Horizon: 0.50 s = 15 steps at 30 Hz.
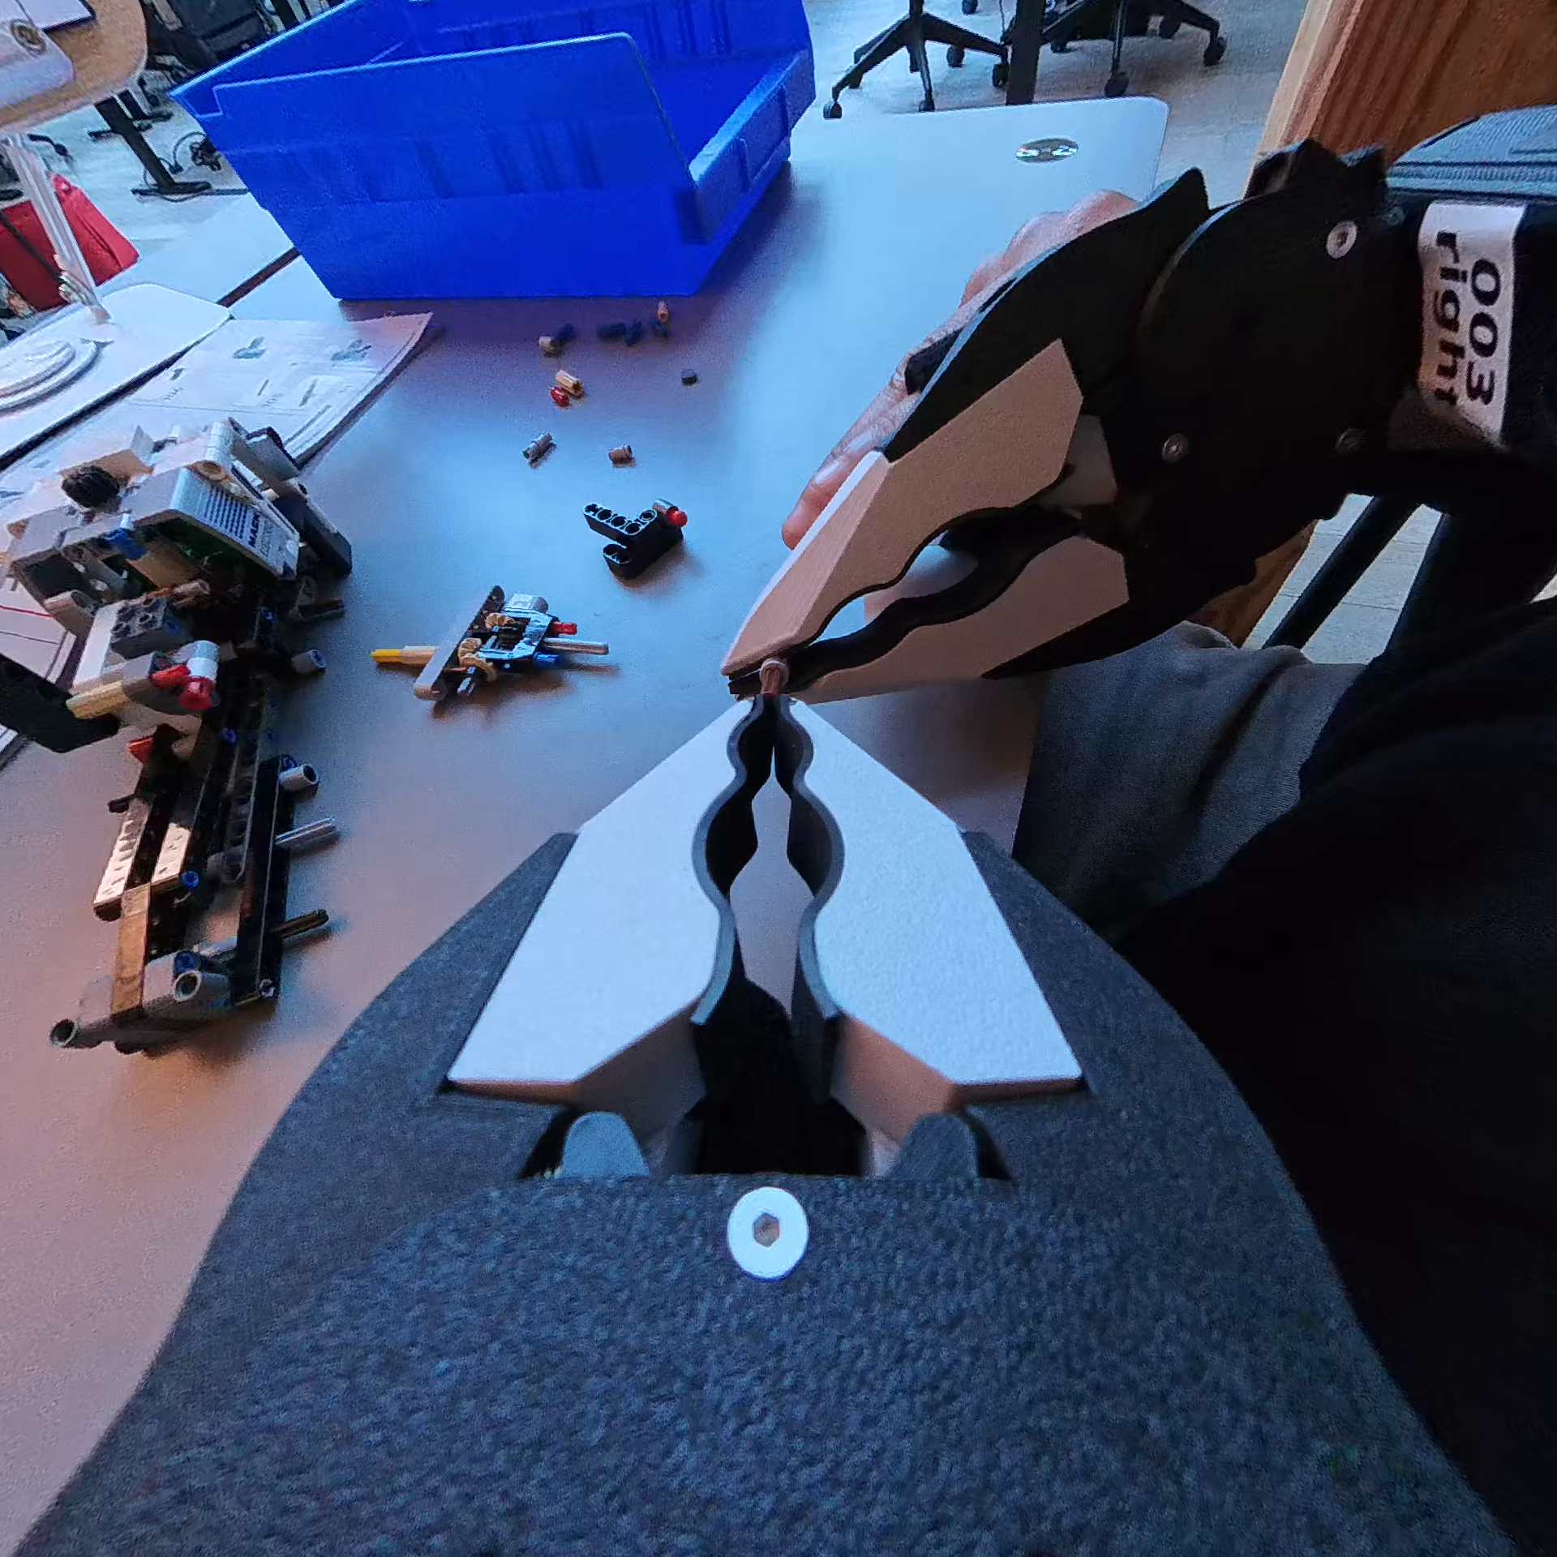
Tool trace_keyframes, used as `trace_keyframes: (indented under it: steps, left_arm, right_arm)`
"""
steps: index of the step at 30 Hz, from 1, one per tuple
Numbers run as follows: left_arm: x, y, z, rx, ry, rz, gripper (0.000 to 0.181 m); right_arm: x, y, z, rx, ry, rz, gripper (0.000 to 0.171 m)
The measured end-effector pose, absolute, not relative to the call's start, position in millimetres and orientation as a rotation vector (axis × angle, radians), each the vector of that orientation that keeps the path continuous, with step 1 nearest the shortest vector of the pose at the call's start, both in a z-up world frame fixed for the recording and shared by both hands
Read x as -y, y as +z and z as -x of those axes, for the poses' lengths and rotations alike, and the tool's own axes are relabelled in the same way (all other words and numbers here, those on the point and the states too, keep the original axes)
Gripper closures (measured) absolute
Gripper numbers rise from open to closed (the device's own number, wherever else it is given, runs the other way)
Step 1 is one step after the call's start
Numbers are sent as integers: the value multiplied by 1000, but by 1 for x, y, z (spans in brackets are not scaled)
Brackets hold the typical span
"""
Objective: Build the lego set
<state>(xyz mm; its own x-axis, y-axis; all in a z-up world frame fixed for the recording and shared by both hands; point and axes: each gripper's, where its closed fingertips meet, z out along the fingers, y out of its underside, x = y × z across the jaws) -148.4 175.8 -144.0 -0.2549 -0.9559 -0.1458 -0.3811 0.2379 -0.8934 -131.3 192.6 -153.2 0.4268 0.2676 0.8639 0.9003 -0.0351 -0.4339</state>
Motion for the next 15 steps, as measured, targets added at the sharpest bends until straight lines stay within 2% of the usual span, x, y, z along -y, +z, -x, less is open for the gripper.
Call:
trace_keyframes:
  steps: [1, 15]
  left_arm:
    - [-176, -144, 148, -1774, -991, 1238, 181]
    - [-175, -146, 148, -1784, -977, 1233, 181]
  right_arm:
    - [-192, -153, 131, 1062, -708, 1559, 170]
    - [-191, -153, 132, 1066, -710, 1564, 170]
